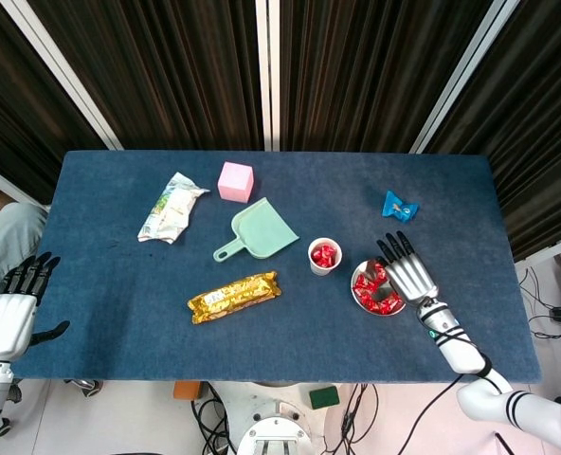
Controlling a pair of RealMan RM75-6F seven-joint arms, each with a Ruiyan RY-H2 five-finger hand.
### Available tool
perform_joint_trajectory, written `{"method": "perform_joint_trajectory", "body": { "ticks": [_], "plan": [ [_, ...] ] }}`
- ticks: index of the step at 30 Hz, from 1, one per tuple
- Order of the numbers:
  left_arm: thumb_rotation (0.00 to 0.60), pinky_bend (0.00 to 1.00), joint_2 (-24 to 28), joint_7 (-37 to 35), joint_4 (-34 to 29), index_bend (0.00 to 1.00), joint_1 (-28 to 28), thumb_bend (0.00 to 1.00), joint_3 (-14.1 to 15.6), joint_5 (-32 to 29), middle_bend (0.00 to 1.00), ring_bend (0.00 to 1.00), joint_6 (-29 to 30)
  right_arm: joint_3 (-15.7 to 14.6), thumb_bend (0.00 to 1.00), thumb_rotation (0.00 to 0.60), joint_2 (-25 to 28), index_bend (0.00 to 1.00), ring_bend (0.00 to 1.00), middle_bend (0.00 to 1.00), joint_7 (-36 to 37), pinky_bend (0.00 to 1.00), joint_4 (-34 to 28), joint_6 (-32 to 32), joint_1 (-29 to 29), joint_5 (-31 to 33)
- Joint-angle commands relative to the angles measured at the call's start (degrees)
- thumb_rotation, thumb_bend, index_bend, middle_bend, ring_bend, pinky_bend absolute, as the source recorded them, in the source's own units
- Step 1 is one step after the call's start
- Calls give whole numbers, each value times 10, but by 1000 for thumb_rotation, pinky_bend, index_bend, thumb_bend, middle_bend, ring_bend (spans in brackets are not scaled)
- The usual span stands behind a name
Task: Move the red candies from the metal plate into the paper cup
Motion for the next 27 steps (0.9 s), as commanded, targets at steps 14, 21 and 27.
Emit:
{"method": "perform_joint_trajectory", "body": {
  "ticks": [14,21,27],
  "plan": [
    [600,139,1,-3,1,66,0,95,0,1,51,14,0,4,375,600,-10,400,0,83,-6,0,5,-8,1,4],
    [600,139,1,-2,1,66,0,95,0,0,51,14,-1,6,390,600,-11,488,0,91,-7,0,7,-8,0,5],
    [600,139,1,-3,1,66,-1,95,0,0,51,14,-1,7,438,600,-11,561,0,100,-6,0,5,-1,-2,2]
  ]
}}
